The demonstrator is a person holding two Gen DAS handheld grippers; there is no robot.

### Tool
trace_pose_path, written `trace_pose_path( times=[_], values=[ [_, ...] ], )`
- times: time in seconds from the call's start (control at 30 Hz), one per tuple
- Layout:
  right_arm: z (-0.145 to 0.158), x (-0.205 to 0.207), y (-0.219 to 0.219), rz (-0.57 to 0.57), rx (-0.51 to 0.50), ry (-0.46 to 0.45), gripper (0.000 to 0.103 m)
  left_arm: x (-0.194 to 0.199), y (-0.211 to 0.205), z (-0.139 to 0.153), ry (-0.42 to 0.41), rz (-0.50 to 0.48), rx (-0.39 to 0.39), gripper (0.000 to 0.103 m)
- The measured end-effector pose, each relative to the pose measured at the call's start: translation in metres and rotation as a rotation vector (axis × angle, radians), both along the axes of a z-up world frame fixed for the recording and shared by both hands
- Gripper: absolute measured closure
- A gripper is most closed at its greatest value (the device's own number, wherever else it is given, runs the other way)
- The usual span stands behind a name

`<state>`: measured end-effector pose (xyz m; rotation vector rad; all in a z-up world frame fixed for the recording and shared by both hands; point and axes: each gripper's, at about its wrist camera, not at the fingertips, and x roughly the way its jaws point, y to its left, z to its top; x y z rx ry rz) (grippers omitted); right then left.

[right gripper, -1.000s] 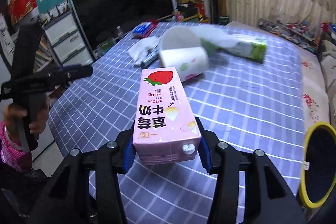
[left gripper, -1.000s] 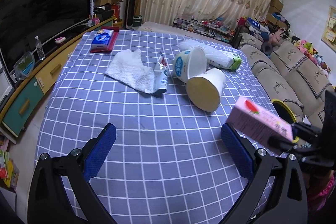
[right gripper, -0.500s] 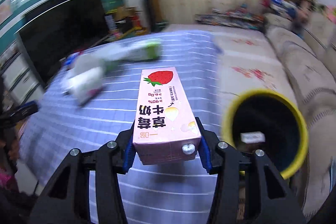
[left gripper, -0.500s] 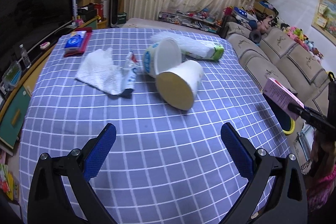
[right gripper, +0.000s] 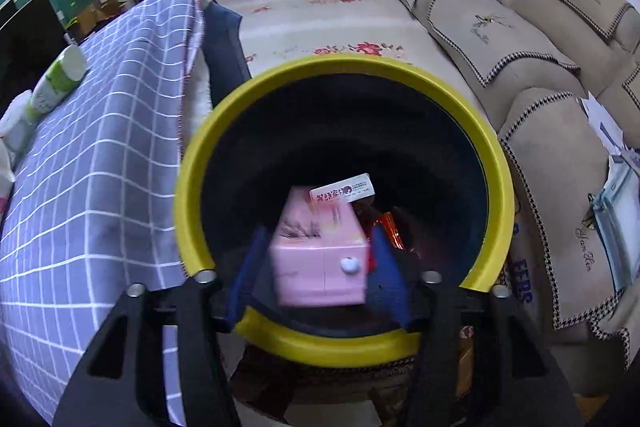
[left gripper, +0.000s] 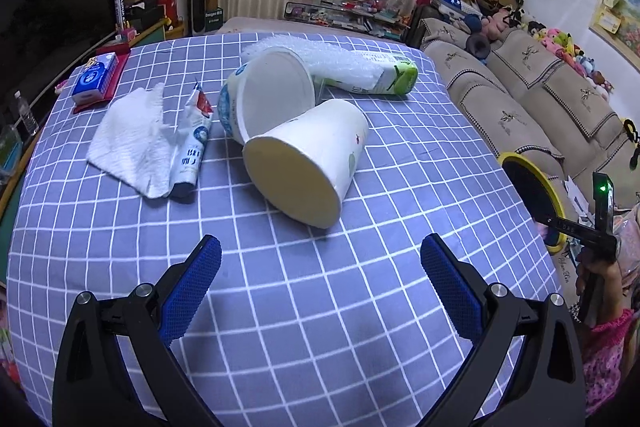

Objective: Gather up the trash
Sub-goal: 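Carry the pink carton over the yellow-rimmed bin and open the right gripper, then grasp the large white paper cup by its rim with the left gripper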

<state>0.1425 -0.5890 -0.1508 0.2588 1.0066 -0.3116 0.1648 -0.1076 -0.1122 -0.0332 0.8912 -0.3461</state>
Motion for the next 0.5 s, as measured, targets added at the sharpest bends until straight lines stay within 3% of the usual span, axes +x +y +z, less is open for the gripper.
trace_pose_path(
  times=[0.5],
  values=[
    [0.024,-0.014,0.013,0.029,-0.010,-0.063,0.044,0.027,-0.019,-0.006,0.002,-0.038,0.007,0.005]
  ],
)
